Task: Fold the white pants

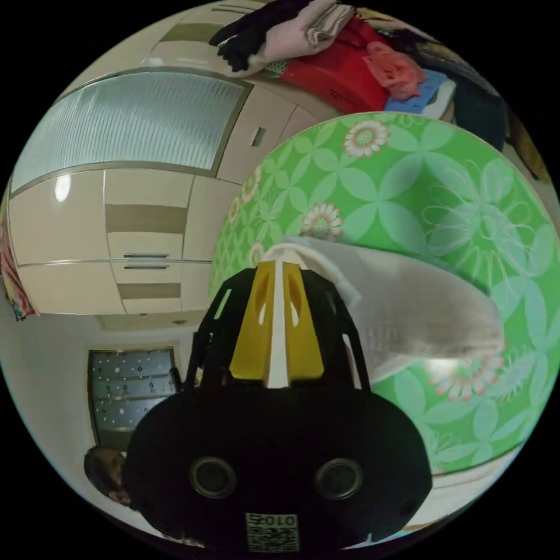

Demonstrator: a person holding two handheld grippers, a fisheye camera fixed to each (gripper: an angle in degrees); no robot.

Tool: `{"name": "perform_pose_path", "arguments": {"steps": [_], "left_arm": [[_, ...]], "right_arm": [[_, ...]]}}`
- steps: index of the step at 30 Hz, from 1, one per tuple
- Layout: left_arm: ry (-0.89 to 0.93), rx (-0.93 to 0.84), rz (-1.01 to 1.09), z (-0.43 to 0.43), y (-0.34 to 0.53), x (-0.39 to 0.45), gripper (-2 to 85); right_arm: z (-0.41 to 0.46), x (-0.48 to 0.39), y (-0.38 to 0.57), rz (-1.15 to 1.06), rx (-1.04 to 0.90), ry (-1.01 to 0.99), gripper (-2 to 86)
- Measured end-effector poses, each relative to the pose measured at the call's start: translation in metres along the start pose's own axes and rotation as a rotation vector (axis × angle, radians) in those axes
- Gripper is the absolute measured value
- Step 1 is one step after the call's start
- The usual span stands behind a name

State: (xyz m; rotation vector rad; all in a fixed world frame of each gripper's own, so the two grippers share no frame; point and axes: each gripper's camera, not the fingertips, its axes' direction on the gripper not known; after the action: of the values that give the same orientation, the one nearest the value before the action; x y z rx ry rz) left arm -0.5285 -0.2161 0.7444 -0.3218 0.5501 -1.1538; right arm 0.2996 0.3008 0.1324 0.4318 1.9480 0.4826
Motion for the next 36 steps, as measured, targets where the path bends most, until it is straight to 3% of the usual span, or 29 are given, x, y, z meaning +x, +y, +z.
{"name": "perform_pose_path", "arguments": {"steps": [4,6,9,13,17,24,29,34,36], "left_arm": [[0.032,0.281,0.014,-0.054,0.022,-0.005,0.2],[0.074,0.499,-0.129,-0.086,0.051,-0.023,0.4],[-0.012,0.628,-0.209,-0.096,0.1,-0.03,1.1],[-0.097,0.634,-0.302,-0.071,0.166,-0.051,2.9],[-0.003,0.609,-0.461,-0.019,0.239,-0.099,4.3],[0.175,0.704,-0.425,0.023,0.315,-0.113,5.2],[0.158,0.737,-0.401,0.025,0.337,-0.106,5.5],[0.164,0.731,-0.4,0.036,0.339,-0.109,5.6],[0.156,0.738,-0.411,0.039,0.338,-0.111,5.6]], "right_arm": [[-0.014,-0.004,0.045,-0.035,0.082,-0.074,3.2],[-0.002,-0.022,0.068,-0.128,0.029,-0.137,3.3],[0.047,-0.08,0.12,-0.341,-0.142,-0.133,4.1],[0.157,-0.182,0.212,-0.669,-0.411,0.076,7.9],[0.261,-0.264,0.277,-0.916,-0.531,0.312,9.5],[0.324,-0.321,0.325,-1.127,-0.564,0.406,10.6],[0.35,-0.326,0.374,-1.266,-0.6,0.568,9.7],[0.335,-0.338,0.405,-1.377,-0.486,0.659,5.8],[0.33,-0.344,0.396,-1.342,-0.413,0.802,4.2]]}}
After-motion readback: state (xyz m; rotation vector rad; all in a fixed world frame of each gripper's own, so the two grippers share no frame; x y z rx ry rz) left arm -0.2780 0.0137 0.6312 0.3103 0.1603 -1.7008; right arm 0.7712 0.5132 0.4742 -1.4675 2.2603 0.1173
